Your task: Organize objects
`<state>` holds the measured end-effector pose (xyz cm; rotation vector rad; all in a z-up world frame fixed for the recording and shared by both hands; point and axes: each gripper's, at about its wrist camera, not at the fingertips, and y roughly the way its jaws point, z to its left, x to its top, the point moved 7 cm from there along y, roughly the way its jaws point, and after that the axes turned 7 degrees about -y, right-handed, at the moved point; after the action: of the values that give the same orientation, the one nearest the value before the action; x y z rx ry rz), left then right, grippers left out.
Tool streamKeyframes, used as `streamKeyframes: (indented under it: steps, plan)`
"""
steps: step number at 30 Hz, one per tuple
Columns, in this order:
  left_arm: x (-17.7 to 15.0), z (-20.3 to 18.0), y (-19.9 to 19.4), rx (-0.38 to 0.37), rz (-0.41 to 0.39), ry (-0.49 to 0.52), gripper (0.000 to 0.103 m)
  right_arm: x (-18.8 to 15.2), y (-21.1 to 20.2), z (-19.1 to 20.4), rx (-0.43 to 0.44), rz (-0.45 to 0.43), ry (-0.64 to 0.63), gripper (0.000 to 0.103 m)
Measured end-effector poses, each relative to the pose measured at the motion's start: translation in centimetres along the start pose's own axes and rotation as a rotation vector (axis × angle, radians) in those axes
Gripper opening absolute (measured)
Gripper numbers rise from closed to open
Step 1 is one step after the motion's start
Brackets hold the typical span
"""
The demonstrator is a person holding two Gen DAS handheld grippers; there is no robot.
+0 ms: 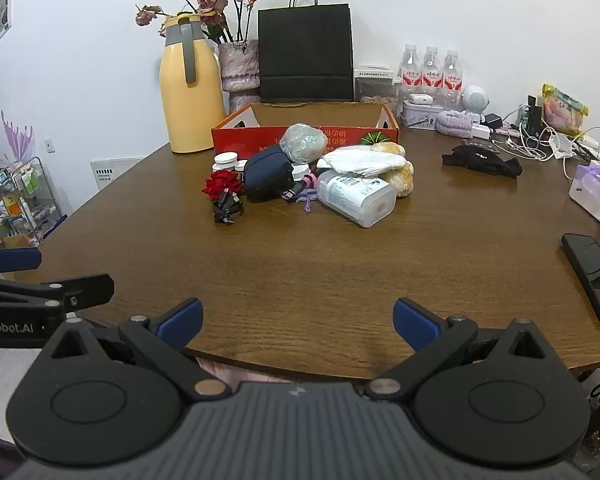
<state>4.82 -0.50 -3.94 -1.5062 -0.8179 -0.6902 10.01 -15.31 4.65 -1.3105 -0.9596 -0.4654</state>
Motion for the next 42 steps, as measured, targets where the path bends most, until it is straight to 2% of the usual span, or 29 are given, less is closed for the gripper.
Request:
streamKeyframes:
  steps: [42]
  plan:
    - [-0.25,0.06,0.12,0.016,-0.004,0.000,0.103,-0.22,0.00,0.06,0.015,0.005,-0.013,0.103]
